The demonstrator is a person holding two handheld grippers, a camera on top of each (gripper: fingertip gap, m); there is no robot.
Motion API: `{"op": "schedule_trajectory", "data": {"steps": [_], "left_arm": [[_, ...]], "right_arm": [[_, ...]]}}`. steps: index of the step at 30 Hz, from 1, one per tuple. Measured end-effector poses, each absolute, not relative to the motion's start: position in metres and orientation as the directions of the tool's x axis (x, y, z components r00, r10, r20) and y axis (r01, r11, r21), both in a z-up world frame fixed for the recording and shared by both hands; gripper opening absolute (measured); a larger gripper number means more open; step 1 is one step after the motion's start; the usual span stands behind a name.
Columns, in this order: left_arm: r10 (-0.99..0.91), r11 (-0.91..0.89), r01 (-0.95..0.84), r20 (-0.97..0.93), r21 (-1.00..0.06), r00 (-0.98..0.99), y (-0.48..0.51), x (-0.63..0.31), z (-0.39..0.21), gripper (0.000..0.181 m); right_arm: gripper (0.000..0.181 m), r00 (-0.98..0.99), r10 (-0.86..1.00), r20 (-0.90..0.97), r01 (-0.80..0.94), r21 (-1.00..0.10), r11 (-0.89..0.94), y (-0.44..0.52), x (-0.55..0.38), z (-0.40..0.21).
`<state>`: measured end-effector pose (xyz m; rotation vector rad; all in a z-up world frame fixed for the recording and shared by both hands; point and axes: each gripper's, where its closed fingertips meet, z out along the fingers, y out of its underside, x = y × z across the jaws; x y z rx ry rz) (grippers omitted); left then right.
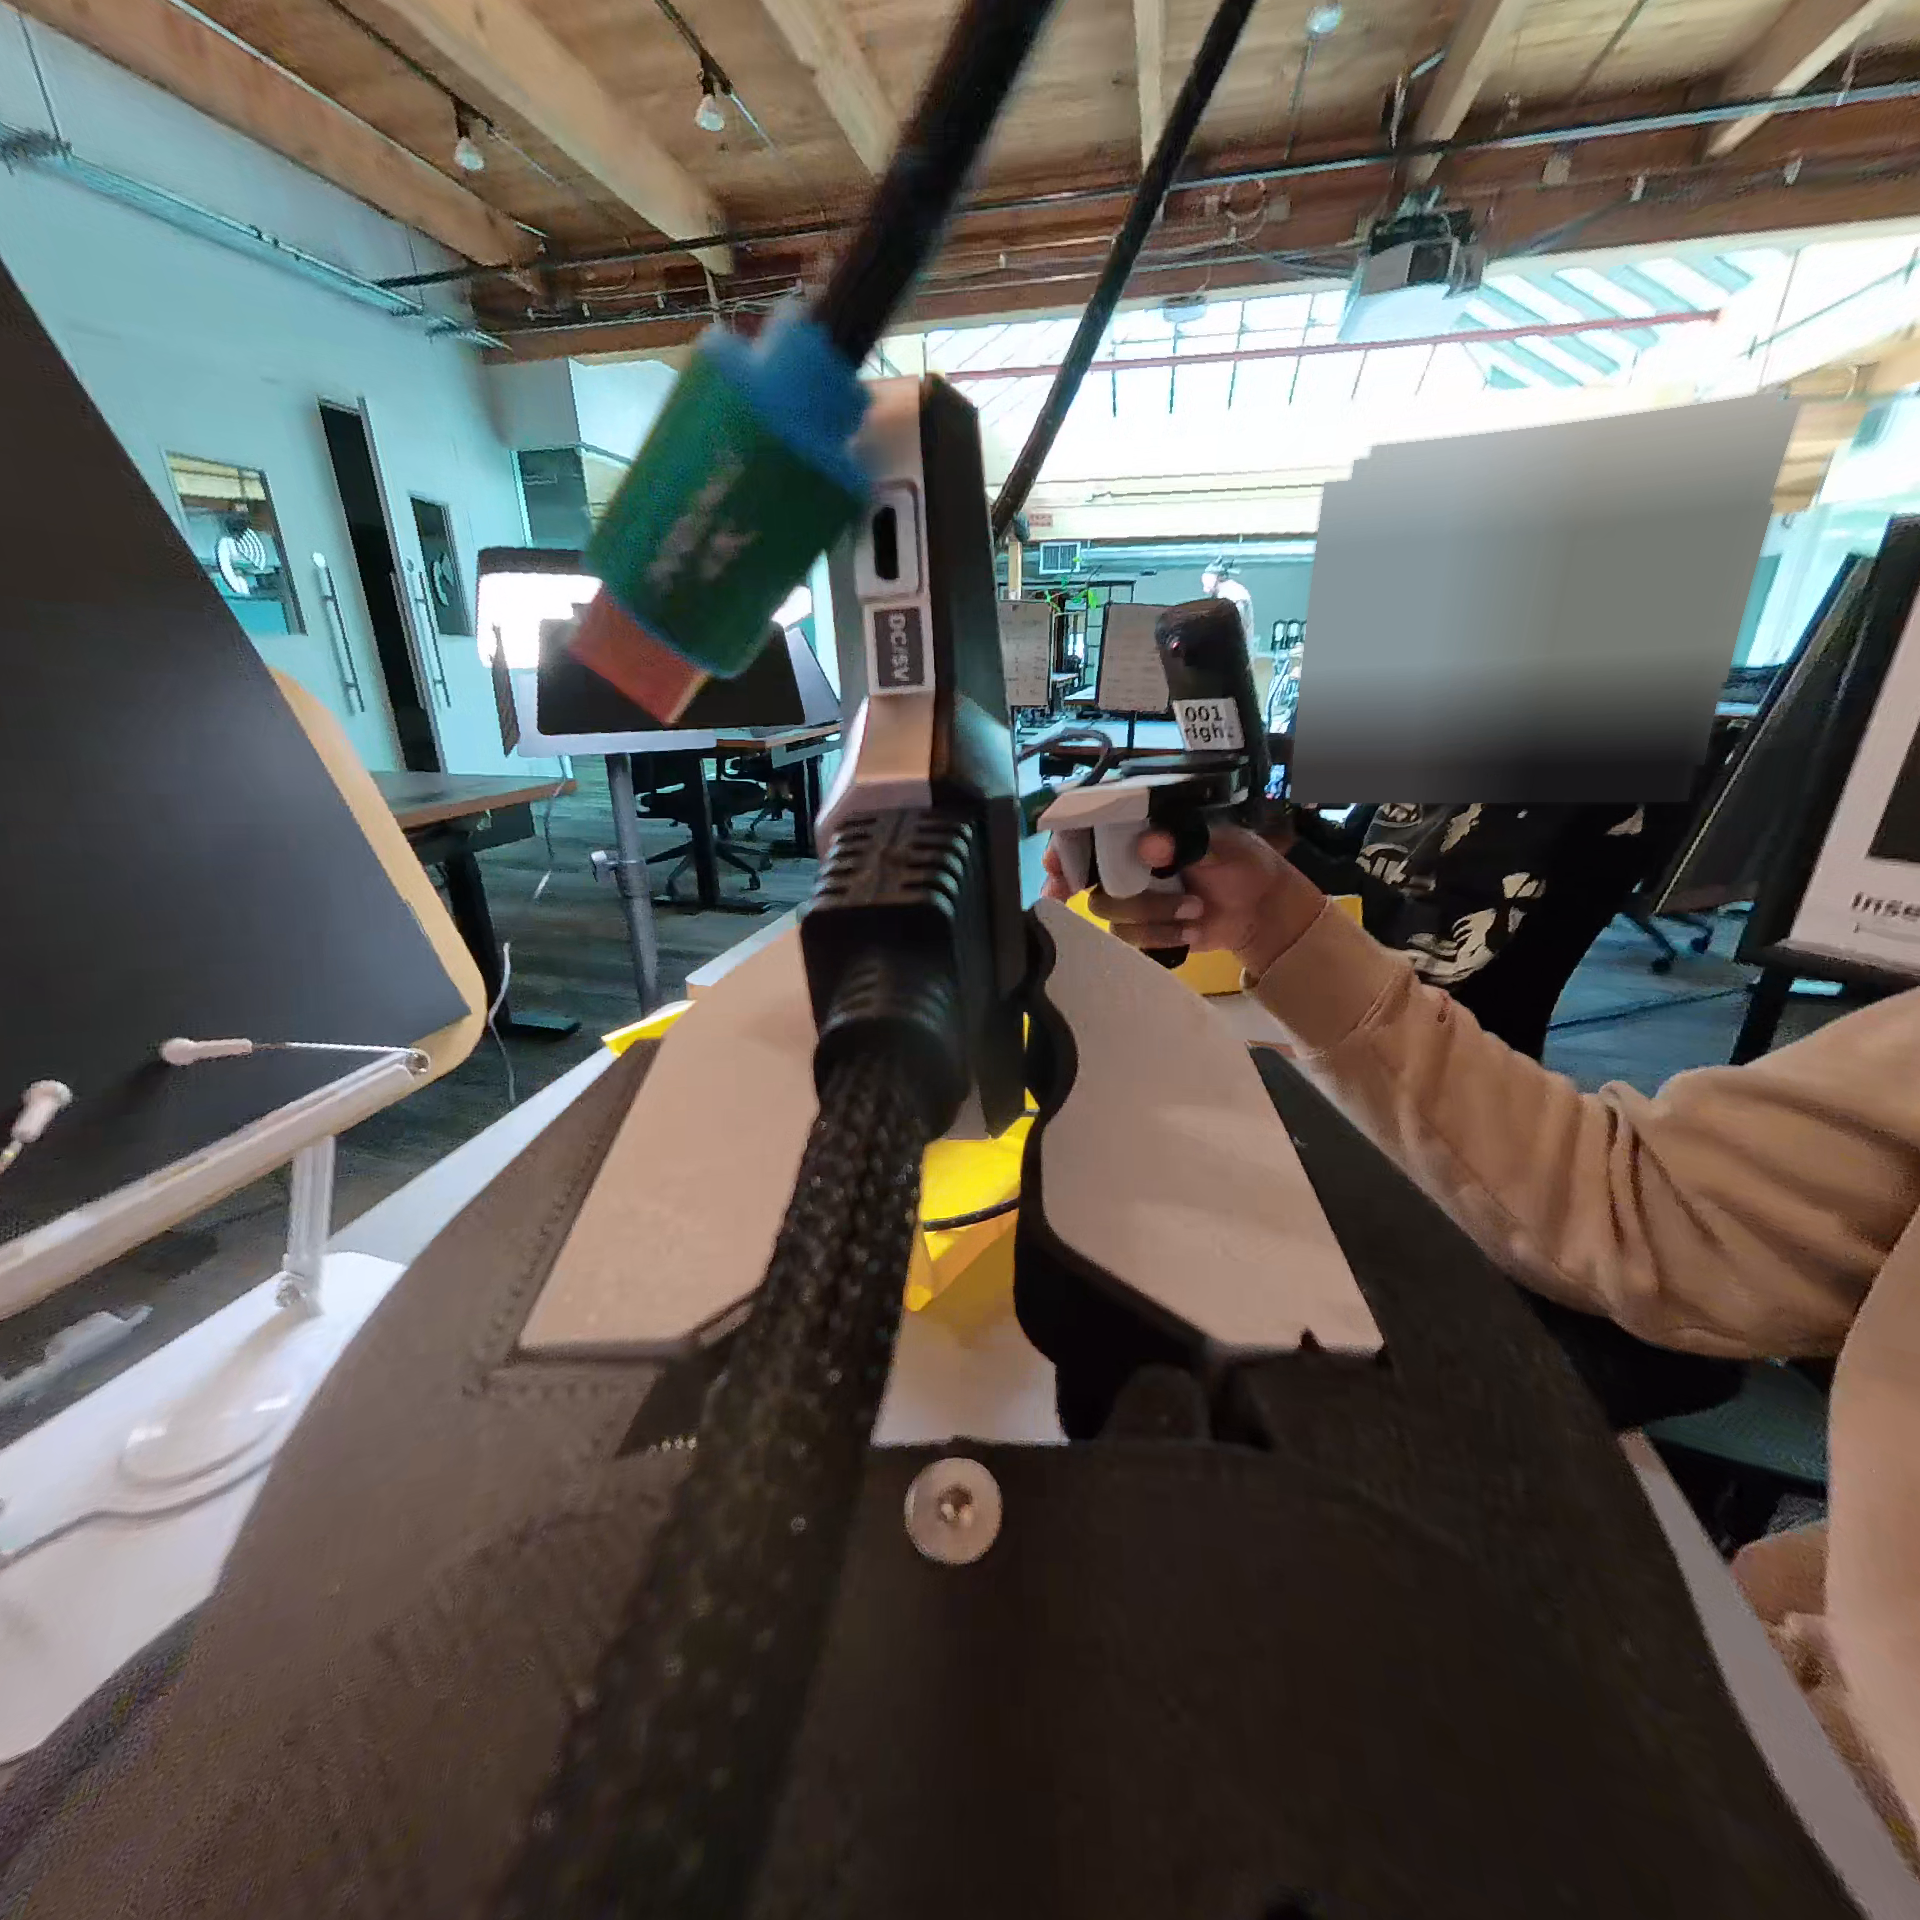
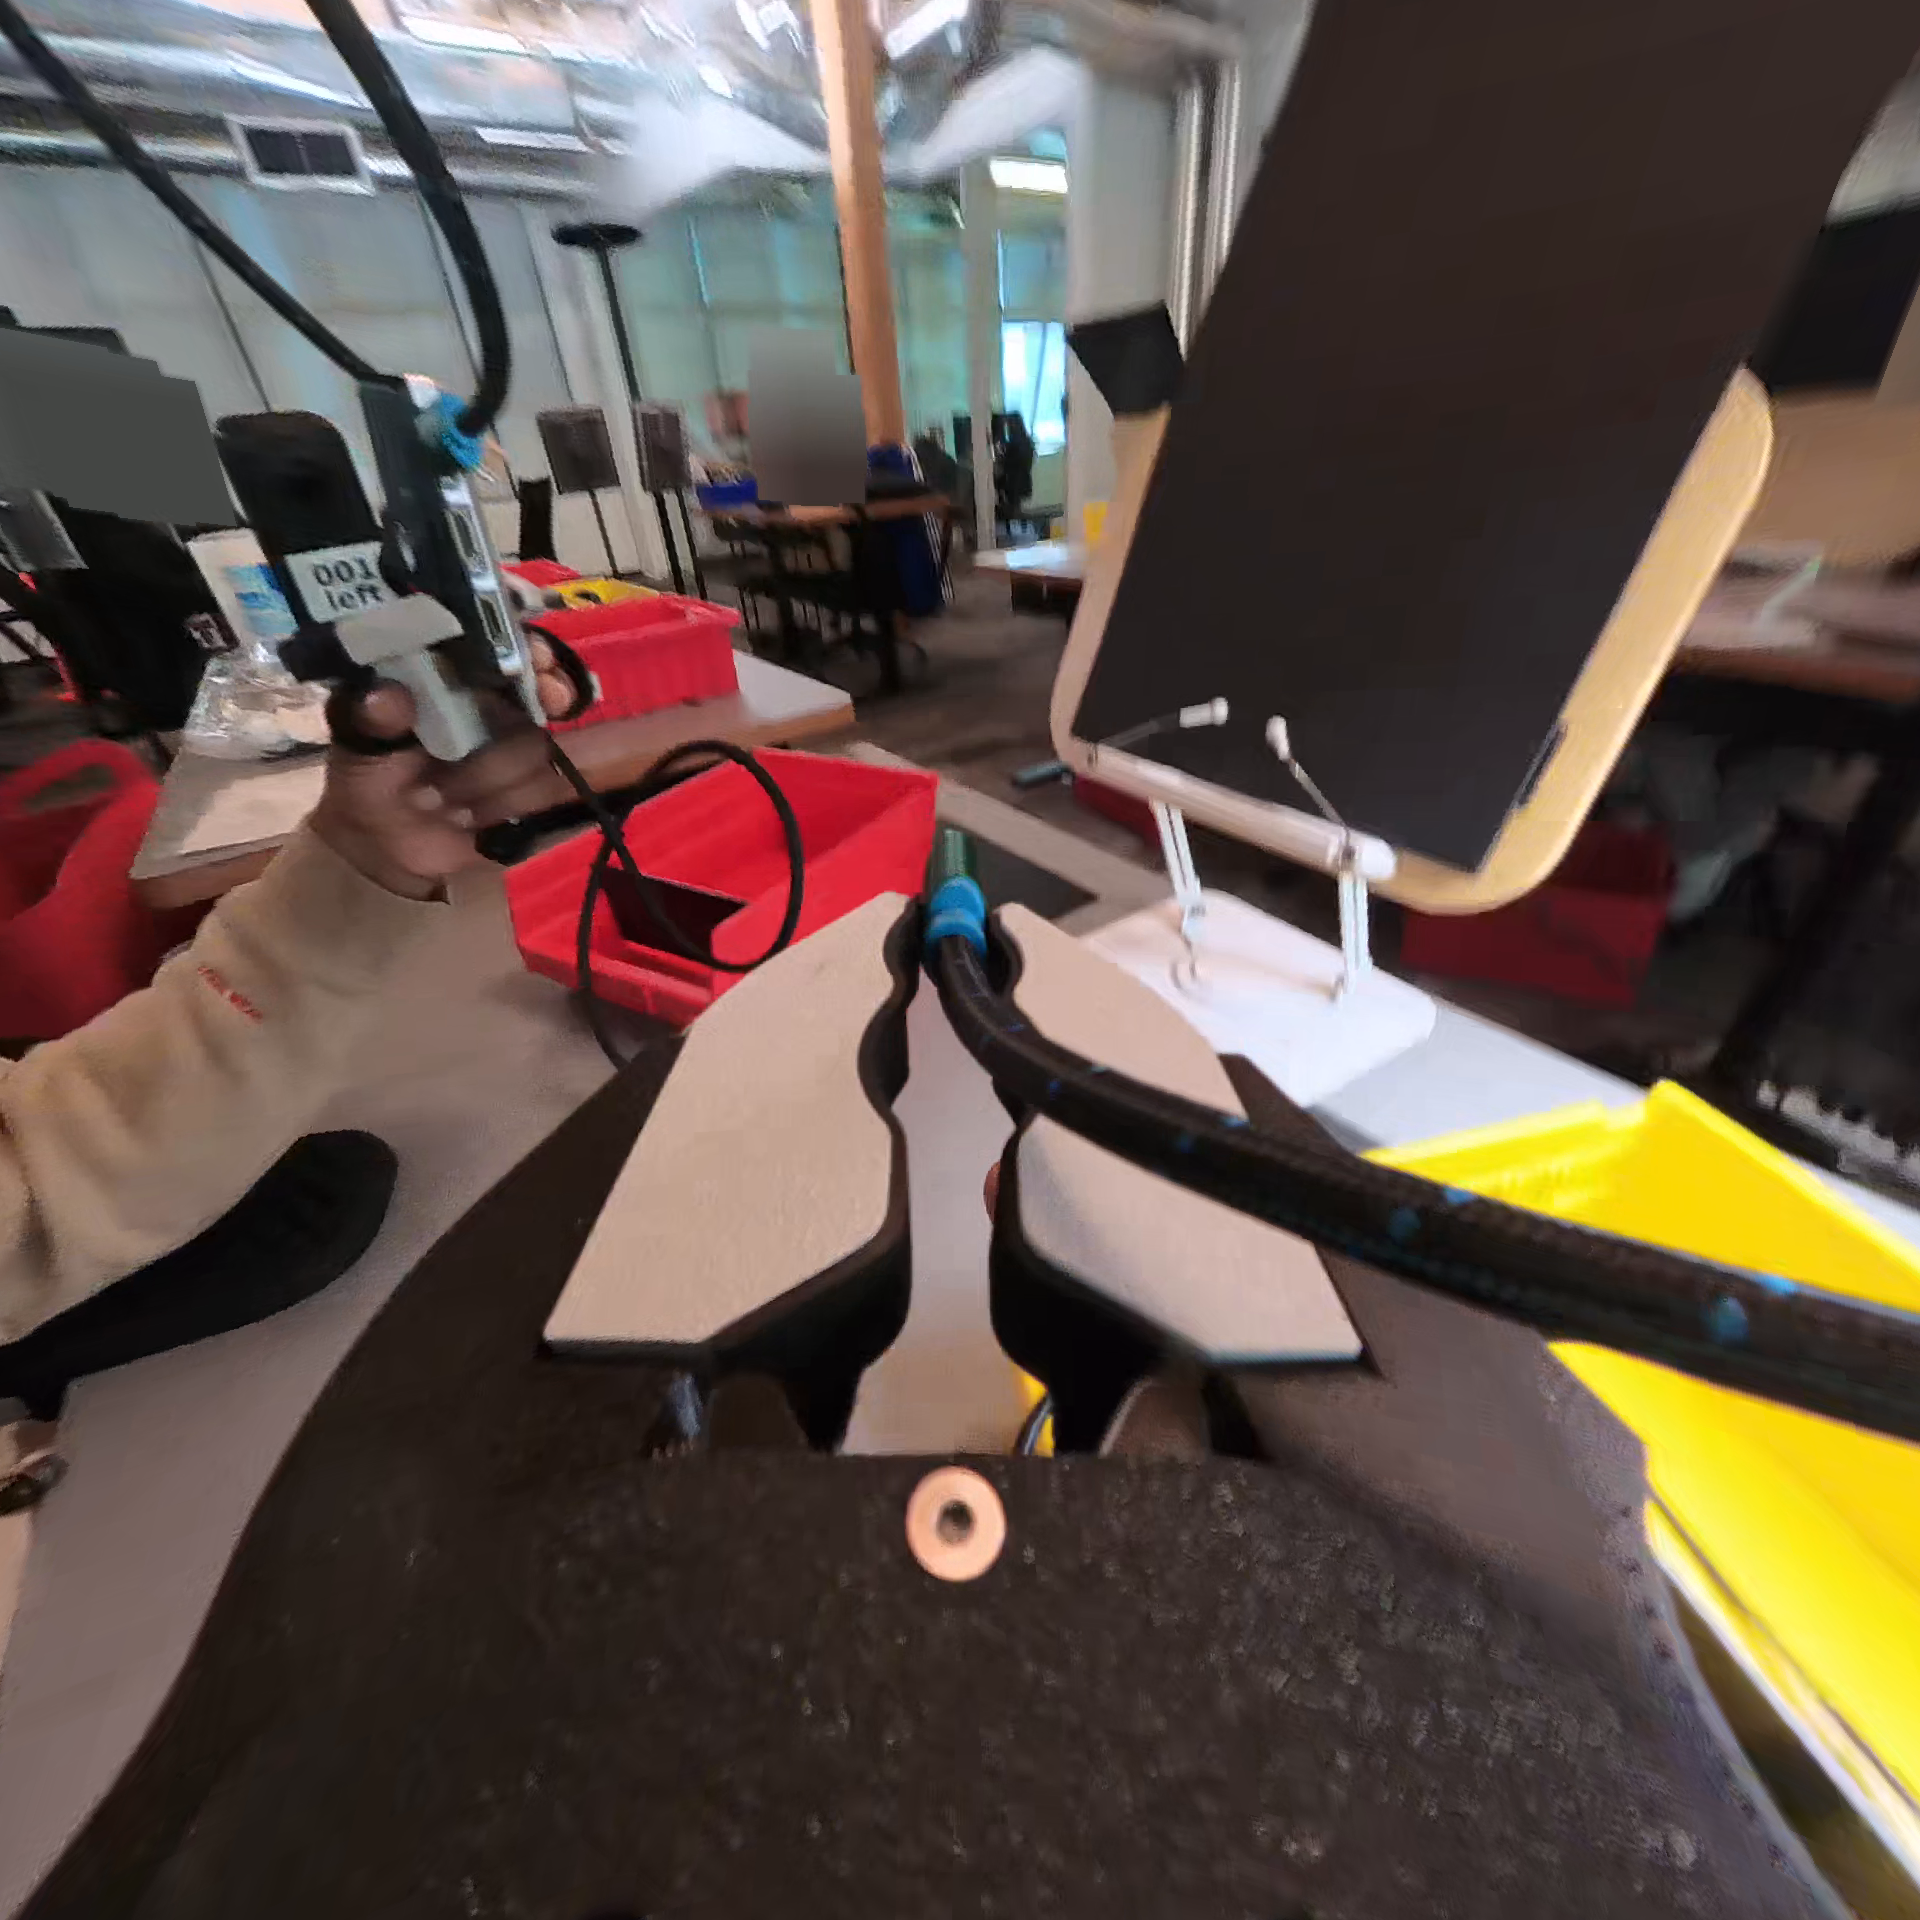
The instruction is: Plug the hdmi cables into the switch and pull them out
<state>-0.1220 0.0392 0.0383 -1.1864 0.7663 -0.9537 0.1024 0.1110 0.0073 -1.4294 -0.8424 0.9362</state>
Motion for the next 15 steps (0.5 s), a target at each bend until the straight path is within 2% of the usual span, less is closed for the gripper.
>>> {"op": "schedule_trajectory", "data": {"steps": [3,7,12,15], "left_arm": [[-0.917,0.039,0.238,0.060,-0.971,0.395,0.044,-0.124,0.036,0.022],[-0.911,-0.007,0.238,0.105,-0.971,0.399,0.051,-0.124,0.030,0.022],[-0.913,-0.026,0.222,0.114,-0.975,0.392,0.053,-0.117,0.024,0.021],[-0.914,-0.025,0.201,0.104,-0.979,0.392,0.053,-0.113,0.022,0.021]], "right_arm": [[0.011,0.505,0.857,-0.109,0.080,-0.982,-0.172,0.127,0.106,-0.019],[0.011,0.627,0.778,-0.036,0.306,-0.907,-0.289,0.145,0.106,-0.065],[0.011,0.650,0.752,0.109,0.621,-0.646,-0.443,0.154,0.107,-0.147],[0.012,0.622,0.770,0.143,0.718,-0.496,-0.488,0.156,0.109,-0.188]]}}
